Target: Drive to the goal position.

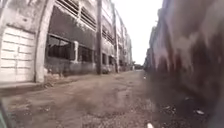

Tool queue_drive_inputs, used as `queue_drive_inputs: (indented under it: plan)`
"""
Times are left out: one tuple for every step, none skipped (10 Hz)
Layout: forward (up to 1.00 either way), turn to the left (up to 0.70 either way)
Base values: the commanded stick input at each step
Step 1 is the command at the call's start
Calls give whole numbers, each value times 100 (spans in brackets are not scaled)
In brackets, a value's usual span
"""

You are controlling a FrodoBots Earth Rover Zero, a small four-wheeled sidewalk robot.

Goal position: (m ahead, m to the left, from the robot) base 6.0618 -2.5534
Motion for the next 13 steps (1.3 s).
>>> queue_drive_inputs:
  plan:
    - [70, -15]
    - [70, -7]
    - [70, -3]
    - [70, -14]
    - [70, -28]
    - [70, -28]
    - [70, 0]
    - [70, 0]
    - [70, 0]
    - [70, 0]
    - [70, 0]
    - [70, 0]
    - [70, 0]
